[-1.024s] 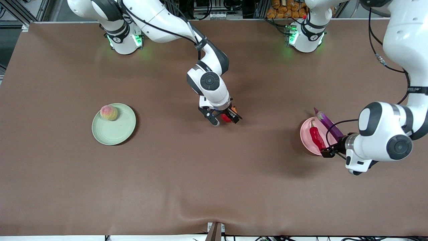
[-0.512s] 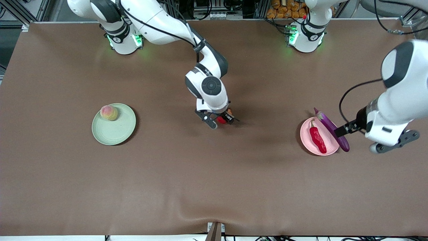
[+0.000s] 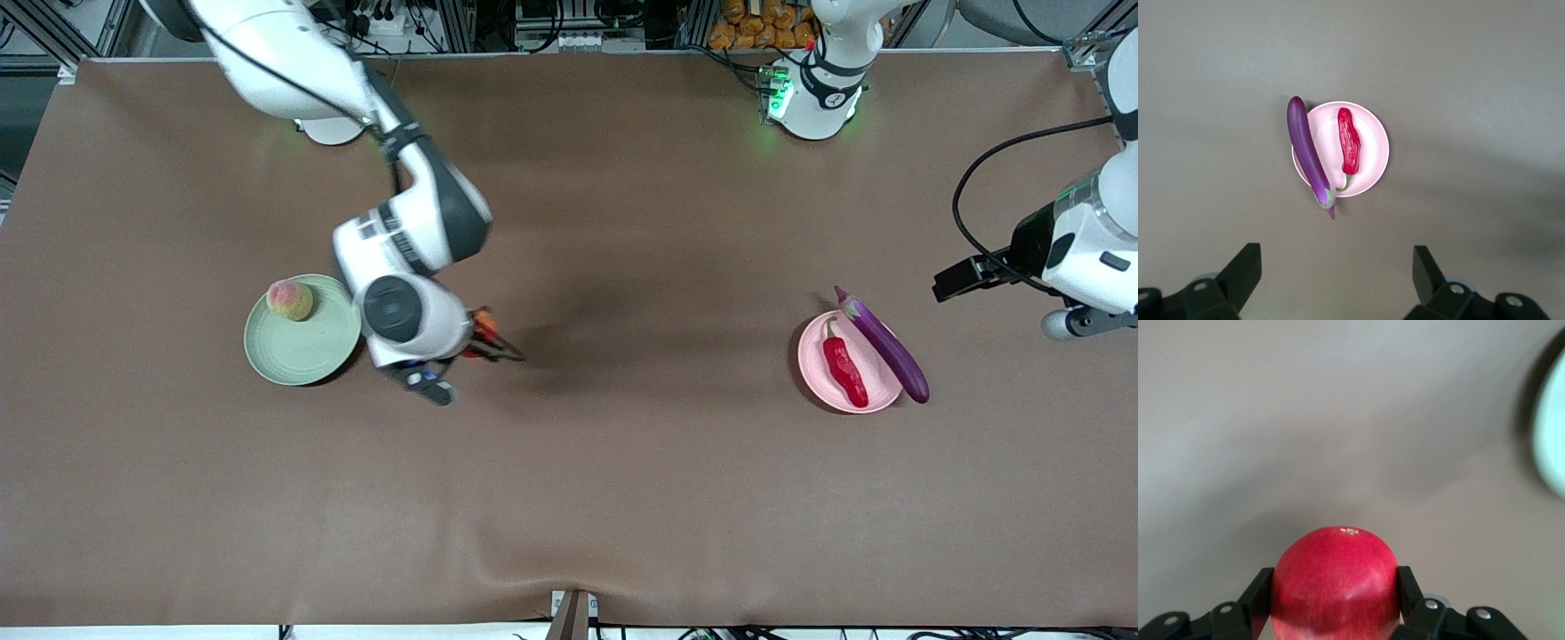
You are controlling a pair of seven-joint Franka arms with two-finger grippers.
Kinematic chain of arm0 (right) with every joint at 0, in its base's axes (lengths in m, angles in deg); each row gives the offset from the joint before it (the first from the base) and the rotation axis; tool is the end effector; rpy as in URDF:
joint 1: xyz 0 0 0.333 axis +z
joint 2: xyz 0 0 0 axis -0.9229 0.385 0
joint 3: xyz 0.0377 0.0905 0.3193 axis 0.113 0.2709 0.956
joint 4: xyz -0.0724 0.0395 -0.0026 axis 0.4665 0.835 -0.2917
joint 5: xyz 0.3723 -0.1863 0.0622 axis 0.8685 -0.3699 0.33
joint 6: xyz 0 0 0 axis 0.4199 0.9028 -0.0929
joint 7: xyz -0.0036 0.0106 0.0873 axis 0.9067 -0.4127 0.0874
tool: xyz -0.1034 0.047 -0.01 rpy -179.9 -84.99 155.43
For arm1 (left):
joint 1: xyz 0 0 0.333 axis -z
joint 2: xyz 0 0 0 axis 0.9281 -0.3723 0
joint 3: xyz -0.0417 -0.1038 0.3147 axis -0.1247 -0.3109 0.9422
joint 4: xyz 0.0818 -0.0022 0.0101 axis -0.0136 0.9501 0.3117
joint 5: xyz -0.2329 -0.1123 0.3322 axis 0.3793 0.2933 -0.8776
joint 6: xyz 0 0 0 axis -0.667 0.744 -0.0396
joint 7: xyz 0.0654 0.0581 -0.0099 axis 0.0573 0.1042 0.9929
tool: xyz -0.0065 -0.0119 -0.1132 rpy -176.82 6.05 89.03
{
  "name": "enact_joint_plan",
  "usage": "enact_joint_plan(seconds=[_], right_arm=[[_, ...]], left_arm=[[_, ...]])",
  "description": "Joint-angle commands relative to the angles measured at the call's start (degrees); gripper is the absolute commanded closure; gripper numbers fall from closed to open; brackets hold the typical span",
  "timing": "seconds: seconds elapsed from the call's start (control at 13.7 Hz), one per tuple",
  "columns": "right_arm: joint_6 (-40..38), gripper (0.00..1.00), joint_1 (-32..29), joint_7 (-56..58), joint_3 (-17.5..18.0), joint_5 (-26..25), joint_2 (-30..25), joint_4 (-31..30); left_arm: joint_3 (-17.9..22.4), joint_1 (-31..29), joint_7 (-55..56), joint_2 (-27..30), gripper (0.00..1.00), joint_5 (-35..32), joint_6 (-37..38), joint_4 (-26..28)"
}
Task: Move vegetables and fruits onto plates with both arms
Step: 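Carry the red apple with the right gripper onto the green plate and release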
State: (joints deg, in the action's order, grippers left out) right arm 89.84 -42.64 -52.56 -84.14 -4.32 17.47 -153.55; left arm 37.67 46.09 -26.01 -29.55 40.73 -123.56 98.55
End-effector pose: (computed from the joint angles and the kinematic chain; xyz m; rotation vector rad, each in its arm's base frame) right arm 0.6562 0.3113 0.3228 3.0201 -0.6876 -0.3843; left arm 0.6259 -0.0592 0.5982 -3.1152 -0.3418 0.0953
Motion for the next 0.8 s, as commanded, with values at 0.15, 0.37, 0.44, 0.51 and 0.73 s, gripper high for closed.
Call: enact_joint_plan(seconds=[0.15, 0.37, 0.44, 0.51, 0.73], right_arm=[[4.5, 1.0, -13.7, 22.8, 1.3, -2.0, -12.6, -21.0], [10.9, 1.0, -21.0, 33.1, 1.4, -2.8, -13.4, -27.1], [15.1, 1.0, -21.3, 34.4, 1.4, -2.8, -13.2, -29.5], [19.4, 1.0, -21.5, 34.6, 1.3, -2.8, -13.0, -31.6], [23.9, 1.0, -22.9, 34.9, 1.3, -2.8, -10.8, -32.5]], left_arm=[[17.2, 11.5, -7.7, 8.5, 0.0, 7.2, 1.0, 4.5], [26.3, 17.9, -11.0, 12.3, 0.0, 7.6, 1.6, 7.9], [26.3, 17.7, -11.0, 13.3, 0.0, 7.5, 1.6, 8.9], [26.3, 17.8, -10.9, 13.8, 0.0, 7.5, 1.6, 9.1], [25.5, 17.8, -10.9, 13.8, 0.0, 7.5, 1.6, 9.3]])
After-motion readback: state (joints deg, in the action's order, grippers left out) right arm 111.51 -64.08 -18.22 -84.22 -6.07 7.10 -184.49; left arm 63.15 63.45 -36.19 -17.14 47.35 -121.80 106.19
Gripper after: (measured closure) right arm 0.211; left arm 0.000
